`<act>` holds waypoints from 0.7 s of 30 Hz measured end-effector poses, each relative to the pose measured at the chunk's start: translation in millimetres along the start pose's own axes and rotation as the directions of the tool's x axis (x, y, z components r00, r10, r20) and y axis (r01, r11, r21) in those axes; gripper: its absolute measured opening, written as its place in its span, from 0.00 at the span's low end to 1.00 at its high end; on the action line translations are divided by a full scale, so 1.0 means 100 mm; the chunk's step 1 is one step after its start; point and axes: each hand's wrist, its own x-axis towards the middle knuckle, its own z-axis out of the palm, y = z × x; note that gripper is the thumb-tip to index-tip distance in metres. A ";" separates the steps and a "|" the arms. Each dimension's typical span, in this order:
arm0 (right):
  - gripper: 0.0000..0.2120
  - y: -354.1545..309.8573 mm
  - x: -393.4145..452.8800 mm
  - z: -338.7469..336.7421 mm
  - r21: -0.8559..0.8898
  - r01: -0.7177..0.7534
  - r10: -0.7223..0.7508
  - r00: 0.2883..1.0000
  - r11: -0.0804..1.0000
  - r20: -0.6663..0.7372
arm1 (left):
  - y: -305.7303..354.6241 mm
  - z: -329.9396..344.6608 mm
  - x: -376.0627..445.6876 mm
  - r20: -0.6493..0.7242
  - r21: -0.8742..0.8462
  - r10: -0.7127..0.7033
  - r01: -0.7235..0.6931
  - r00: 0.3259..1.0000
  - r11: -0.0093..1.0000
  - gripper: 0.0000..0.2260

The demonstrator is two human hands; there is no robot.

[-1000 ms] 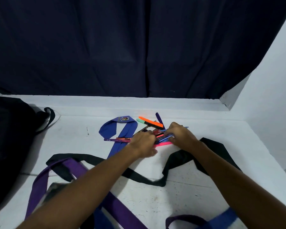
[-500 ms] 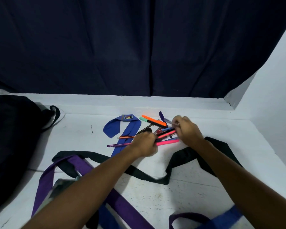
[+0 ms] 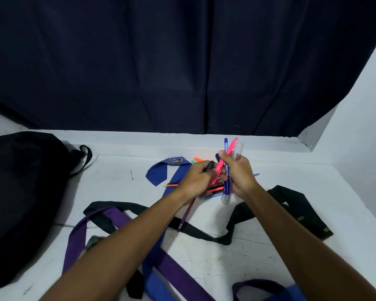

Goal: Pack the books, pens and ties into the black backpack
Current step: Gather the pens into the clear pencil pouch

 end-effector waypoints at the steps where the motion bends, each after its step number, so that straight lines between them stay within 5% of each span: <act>1: 0.09 -0.03 -0.01 0.02 -0.029 -0.012 0.012 1.000 1.000 -0.018 | 0.00 -0.01 0.00 -0.054 -0.032 -0.012 0.010 0.998 0.999 0.08; 5: 0.05 -0.10 -0.08 0.04 0.067 -0.085 0.082 0.995 0.994 0.048 | 0.05 -0.17 0.05 -0.329 -0.330 -0.210 0.097 0.921 0.939 0.08; 13: 0.04 -0.03 -0.38 0.22 -0.176 -0.072 0.127 0.939 0.982 0.321 | 0.29 -0.22 0.03 -0.246 -0.336 -0.166 0.076 0.955 0.939 0.08; 21: 0.06 -0.04 -0.41 0.37 0.045 -0.122 0.113 0.981 0.992 0.159 | 0.12 -0.34 -0.20 -0.115 -0.381 -0.366 0.299 0.924 0.875 0.21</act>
